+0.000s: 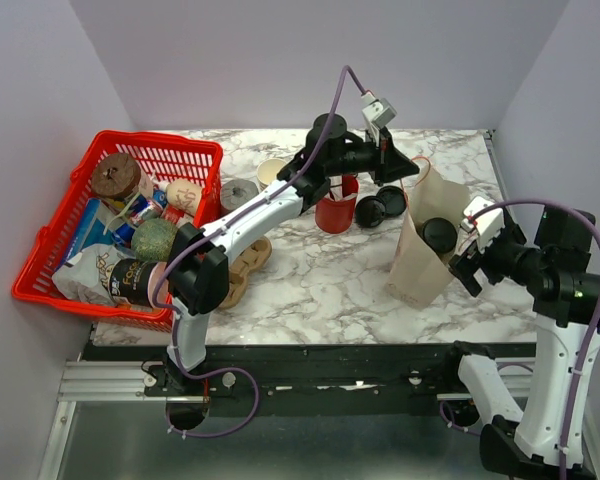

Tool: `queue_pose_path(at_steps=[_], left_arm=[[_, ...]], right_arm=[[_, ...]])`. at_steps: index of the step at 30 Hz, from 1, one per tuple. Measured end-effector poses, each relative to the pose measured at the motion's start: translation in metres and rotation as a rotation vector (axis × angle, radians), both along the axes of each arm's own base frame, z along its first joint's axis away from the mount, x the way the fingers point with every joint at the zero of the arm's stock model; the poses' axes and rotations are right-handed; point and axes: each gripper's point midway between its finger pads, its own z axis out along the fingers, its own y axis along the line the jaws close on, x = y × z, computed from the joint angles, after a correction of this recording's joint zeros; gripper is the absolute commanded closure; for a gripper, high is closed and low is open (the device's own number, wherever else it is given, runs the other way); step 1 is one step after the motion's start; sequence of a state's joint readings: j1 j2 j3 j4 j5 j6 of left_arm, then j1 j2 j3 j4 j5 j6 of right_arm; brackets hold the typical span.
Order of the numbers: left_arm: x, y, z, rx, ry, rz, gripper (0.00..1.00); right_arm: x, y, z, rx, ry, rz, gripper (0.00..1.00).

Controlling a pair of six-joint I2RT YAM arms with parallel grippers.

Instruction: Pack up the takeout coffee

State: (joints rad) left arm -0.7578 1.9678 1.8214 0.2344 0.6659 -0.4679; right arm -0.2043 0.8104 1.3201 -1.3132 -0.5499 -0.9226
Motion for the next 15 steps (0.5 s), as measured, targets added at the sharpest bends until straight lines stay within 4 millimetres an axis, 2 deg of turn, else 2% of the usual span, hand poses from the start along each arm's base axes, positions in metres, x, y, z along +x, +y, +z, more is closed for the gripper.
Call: queue_pose_path(at_steps=[2,5,9,15], left_arm=[[0.004,0.002,0.000,0.001,-0.006,0.008,1.00],[0.007,0.004,0.000,0.002,-0.013,0.016,1.00],[0.010,0.006,-0.001,0.005,-0.026,0.022,1.00],[0.017,0.010,-0.001,0.015,-0.035,0.045,1.00]], right_arm=[[0.000,0.006,0.004,0.042,0.000,0.006,0.00],[0.000,0.011,-0.001,0.085,0.034,0.004,0.00],[-0.001,0.011,-0.006,0.091,0.050,0.000,0.00],[-0.006,0.009,0.003,0.059,0.004,-0.003,0.00]])
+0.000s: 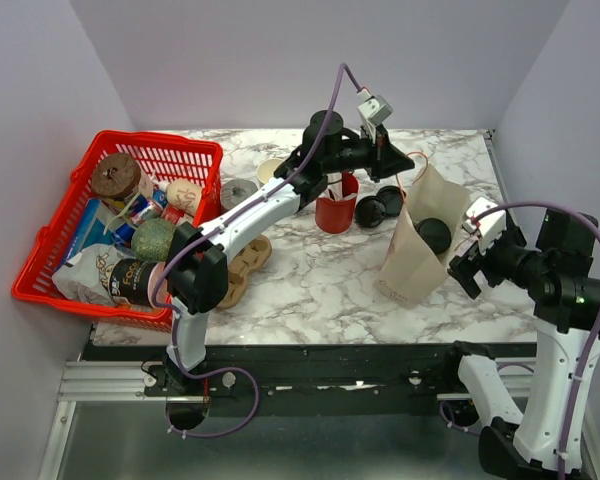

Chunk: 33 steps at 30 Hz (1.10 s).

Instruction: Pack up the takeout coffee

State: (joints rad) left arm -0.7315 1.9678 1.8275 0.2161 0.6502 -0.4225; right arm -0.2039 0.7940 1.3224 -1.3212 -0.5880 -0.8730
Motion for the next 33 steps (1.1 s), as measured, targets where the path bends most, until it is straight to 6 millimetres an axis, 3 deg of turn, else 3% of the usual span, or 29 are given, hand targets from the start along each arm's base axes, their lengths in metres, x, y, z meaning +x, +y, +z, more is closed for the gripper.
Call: queue_pose_path(at_steps=[7,10,11,14,18,22,26,29,31,33], left_arm=[[0.007,0.004,0.004,-0.008,-0.007,0.022,0.96],[0.007,0.004,0.004,-0.009,-0.003,0.023,0.70],[0.007,0.004,0.005,-0.010,-0.001,0.022,0.51],[0.006,0.003,0.005,-0.012,0.011,0.020,0.36],[0.007,0.004,0.004,0.005,0.005,0.025,0.34],[0.011,0.016,0.015,0.027,-0.020,0.056,0.33],[0.016,0.054,0.049,0.023,-0.090,0.111,0.32],[0.008,0.092,0.073,0.017,-0.174,0.143,0.31],[0.001,0.114,0.076,0.039,-0.226,0.142,0.31],[-0.005,0.123,0.070,0.078,-0.262,0.122,0.31]], right_arm=[[-0.007,0.009,0.055,0.043,-0.128,-0.010,0.00],[-0.008,0.018,0.074,0.117,-0.139,-0.014,0.00],[-0.007,0.021,0.078,0.149,-0.130,-0.017,0.00],[-0.002,0.027,0.083,0.227,-0.092,-0.037,0.00],[0.011,0.029,0.094,0.318,-0.089,-0.091,0.00],[0.025,0.030,0.115,0.395,-0.146,-0.132,0.00],[0.039,0.025,0.129,0.428,-0.193,-0.165,0.00],[0.052,0.021,0.135,0.442,-0.217,-0.191,0.01],[0.062,0.017,0.135,0.452,-0.221,-0.212,0.01],[0.072,0.013,0.133,0.459,-0.214,-0.231,0.01]])
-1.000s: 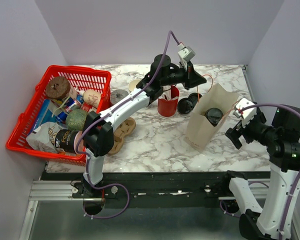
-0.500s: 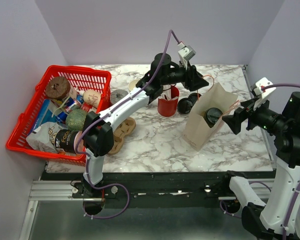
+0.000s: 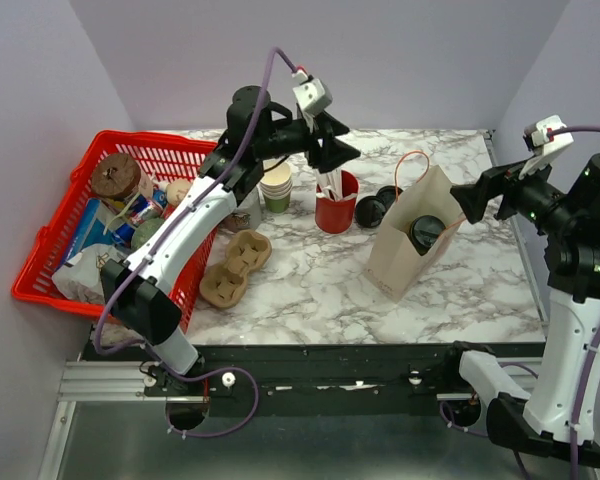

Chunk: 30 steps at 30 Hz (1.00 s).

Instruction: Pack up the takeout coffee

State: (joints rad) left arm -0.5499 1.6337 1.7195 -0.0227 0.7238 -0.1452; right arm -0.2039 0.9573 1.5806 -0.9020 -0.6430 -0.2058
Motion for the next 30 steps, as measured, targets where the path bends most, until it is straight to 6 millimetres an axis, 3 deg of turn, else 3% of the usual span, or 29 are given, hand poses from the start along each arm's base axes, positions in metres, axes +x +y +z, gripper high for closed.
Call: queue_pose_path(at_steps=[3,11,14,22,25,30], left_arm=[[-0.004,-0.001,-0.034,0.119,-0.055,-0.053,0.32],[0.015,-0.008,-0.169,0.430,-0.032,-0.160,0.36],[0.020,-0.009,-0.195,0.480,-0.032,-0.184,0.38],[0.019,-0.024,-0.216,0.504,-0.045,-0.226,0.50],[0.021,-0.031,-0.223,0.502,-0.046,-0.225,0.62],[0.029,-0.039,-0.229,0.503,-0.049,-0.207,0.89]], right_arm=[[0.012,-0.003,-0.004,0.008,0.009,-0.006,0.01],[0.018,-0.002,-0.002,0.010,-0.019,0.001,0.00],[0.015,-0.001,-0.001,0.011,-0.031,0.006,0.00],[0.011,0.001,-0.015,0.022,-0.005,0.015,0.00],[0.012,0.001,-0.020,0.024,0.007,0.015,0.00],[0.012,0.001,-0.021,0.024,0.009,0.015,0.00]])
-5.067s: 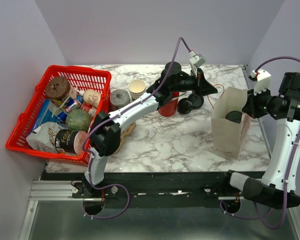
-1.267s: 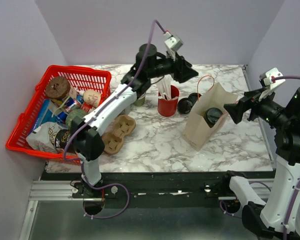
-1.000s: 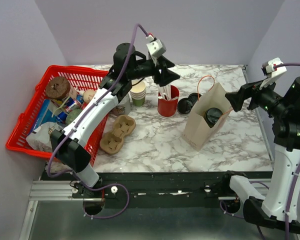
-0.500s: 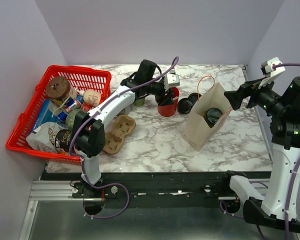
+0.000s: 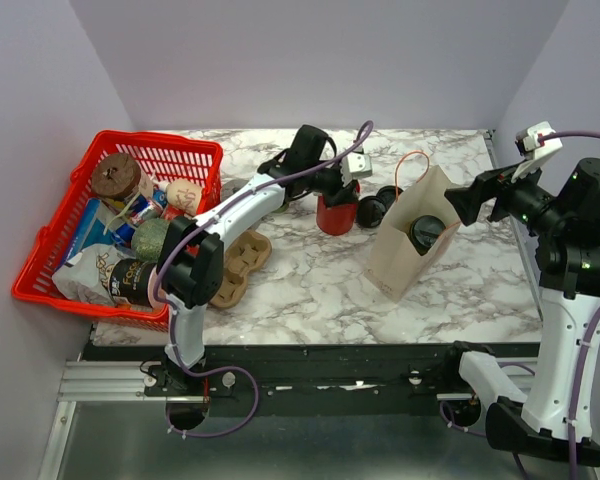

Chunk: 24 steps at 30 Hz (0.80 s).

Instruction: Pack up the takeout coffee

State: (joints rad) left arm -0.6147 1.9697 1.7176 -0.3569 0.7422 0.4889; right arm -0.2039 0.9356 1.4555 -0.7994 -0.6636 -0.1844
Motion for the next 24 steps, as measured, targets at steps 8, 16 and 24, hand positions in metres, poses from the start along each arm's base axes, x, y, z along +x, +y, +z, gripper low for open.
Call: queue_pose_path(at_steps=[8,16,24], left_arm=[[0.007,-0.004,0.015,-0.024,-0.038,0.018,1.00],[0.001,0.003,0.062,-0.078,-0.077,0.056,1.00],[-0.012,0.011,0.179,-0.262,-0.139,0.115,1.00]], right_arm=[[0.005,-0.001,-0.010,0.005,0.018,0.001,0.00],[0.010,-0.001,-0.008,0.020,0.014,0.001,0.00],[0.018,-0.002,-0.009,0.036,0.024,-0.002,0.00]])
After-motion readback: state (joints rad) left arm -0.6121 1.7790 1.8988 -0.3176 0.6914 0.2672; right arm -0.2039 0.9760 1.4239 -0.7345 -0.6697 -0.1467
